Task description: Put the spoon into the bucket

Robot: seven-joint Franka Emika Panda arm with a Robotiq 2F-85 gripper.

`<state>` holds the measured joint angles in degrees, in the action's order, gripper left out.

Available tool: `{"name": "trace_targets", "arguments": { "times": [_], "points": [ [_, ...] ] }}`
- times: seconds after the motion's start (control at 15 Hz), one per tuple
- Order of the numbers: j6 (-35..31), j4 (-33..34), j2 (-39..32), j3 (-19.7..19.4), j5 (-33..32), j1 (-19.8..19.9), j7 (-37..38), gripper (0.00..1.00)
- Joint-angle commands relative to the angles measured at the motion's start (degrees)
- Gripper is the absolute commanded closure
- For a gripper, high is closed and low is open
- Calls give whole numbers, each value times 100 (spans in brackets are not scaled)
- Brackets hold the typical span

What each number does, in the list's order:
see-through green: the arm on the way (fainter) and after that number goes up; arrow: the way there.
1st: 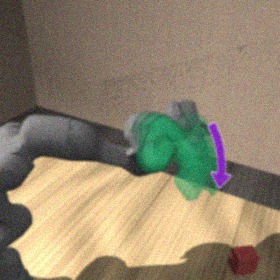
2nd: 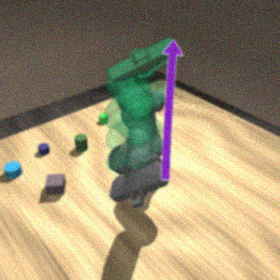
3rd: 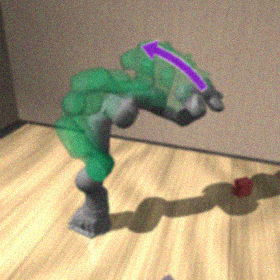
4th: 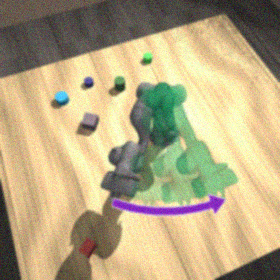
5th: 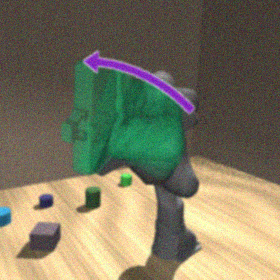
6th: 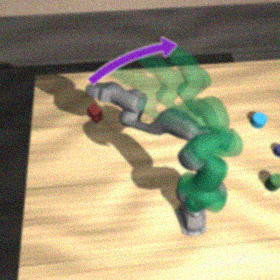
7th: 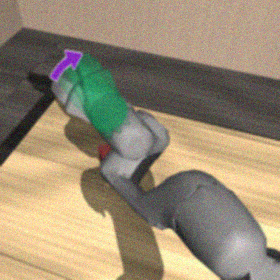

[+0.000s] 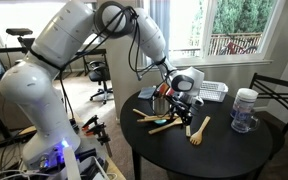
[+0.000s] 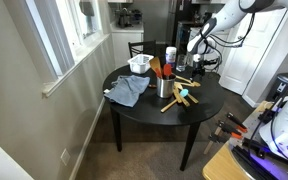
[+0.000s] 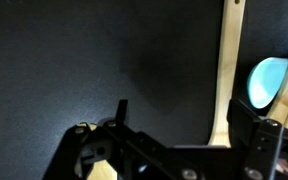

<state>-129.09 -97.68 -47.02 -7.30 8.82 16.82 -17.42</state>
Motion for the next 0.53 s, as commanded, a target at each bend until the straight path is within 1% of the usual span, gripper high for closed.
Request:
{"name": "trace_targets", "arguments": {
  "times": [0.0,0.13,0.2,0.33,0.47],
  "points": [
    [205,794,-625,75,37,149,634,0],
    [82,1068,-871,76,-27,162,753,0],
    [-59,1150,-958,124,-115,189,535,0],
    [-413,1232,-1075,53,-557,68,156,0],
    [-624,1214,-1106,26,-955,-16,5,0]
  ]
}}
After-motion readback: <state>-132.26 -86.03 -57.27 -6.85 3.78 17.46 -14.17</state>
